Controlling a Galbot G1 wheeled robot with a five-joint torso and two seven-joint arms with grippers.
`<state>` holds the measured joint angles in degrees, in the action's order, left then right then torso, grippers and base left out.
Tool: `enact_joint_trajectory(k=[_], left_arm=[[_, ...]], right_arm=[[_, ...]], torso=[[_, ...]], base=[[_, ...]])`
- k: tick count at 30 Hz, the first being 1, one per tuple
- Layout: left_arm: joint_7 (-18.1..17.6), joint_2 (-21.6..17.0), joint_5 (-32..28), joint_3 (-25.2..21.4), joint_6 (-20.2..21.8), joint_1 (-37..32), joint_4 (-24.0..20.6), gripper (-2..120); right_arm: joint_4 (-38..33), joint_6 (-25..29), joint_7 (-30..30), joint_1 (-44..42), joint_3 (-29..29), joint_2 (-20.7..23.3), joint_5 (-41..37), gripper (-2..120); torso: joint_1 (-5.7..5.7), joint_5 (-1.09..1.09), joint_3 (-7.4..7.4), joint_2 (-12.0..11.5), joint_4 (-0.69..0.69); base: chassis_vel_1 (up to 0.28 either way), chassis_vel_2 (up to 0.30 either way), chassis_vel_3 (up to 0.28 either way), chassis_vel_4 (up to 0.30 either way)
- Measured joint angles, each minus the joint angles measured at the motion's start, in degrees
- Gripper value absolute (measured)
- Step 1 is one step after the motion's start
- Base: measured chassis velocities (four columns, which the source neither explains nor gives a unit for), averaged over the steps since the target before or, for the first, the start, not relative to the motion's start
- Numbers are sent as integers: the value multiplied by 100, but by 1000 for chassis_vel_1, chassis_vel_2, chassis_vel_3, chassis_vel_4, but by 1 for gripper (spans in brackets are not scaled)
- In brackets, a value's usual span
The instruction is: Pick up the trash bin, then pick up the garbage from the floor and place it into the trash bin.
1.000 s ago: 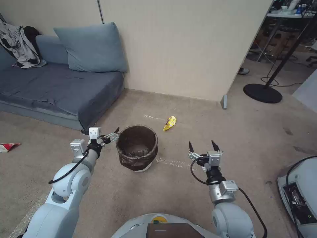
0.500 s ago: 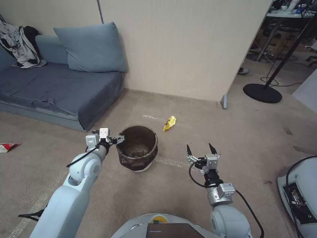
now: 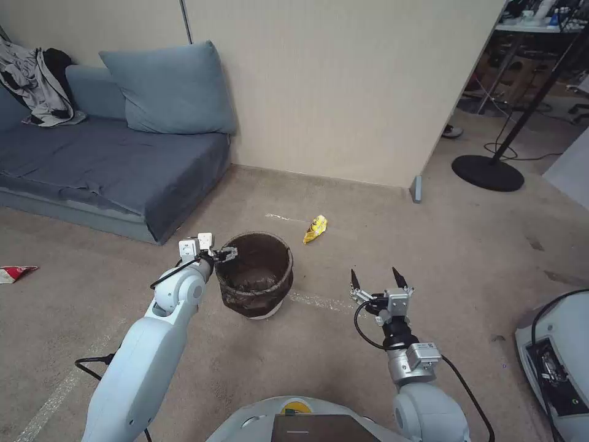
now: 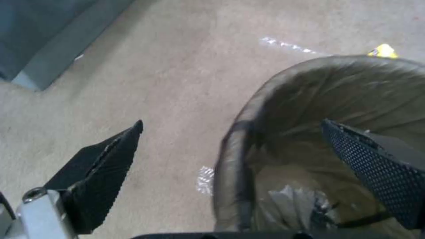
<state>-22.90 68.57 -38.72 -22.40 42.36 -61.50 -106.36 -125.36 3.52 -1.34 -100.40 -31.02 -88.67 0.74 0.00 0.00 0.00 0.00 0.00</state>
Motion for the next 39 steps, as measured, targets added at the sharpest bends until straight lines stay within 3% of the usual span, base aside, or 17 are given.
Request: enact_joint_trajectory(k=[28,34,39], left_arm=[[32,128,-16,-15,-22,-325,322,100],[29,128,-103,34,-23,-311,323,85],[23,125,-169,93,-23,-291,325,65]], right_arm=[[74,1,37,32,36,-58,5,100],[87,0,43,57,35,-60,-1,100],[89,-5,43,71,39,-64,-25,100]], torso=[[0,0,0,0,0],[0,0,0,0,0],[0,0,0,0,0]], base=[[0,0,0,0],[0,0,0,0],[0,0,0,0]])
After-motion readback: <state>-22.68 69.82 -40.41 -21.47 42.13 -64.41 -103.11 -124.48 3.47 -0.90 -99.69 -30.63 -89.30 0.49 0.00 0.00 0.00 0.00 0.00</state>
